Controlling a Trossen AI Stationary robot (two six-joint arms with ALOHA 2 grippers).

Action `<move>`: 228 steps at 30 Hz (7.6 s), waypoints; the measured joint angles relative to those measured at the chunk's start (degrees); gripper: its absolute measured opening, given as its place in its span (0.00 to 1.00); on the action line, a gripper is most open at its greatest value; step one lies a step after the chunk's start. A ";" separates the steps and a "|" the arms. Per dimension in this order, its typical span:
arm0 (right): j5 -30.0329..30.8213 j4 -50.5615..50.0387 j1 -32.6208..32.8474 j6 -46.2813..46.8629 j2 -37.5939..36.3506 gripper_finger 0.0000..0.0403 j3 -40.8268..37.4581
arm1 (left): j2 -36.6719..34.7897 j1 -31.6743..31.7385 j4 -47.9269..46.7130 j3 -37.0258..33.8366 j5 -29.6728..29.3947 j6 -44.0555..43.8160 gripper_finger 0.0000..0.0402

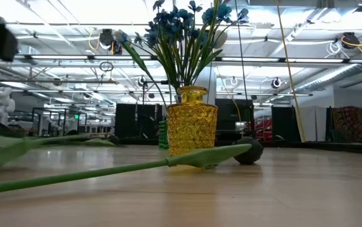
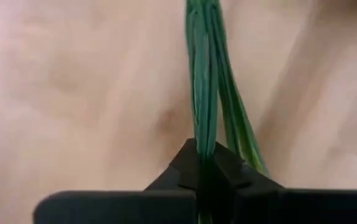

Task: Sort flowers into vase by color
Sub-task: Put the blue flower into the transparent vase

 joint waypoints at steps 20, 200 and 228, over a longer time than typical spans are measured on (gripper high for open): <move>0.00 -0.29 0.00 -3.17 1.33 0.77 0.00 | -2.55 17.45 -44.29 27.74 6.19 15.33 0.06; -14.45 55.07 3.60 -17.82 2.41 0.01 -14.41 | -7.28 10.73 29.99 31.78 -26.23 75.29 0.58; -27.10 90.52 -1.97 -10.86 29.44 0.04 -9.40 | 5.85 16.51 67.76 25.07 -22.97 82.39 0.58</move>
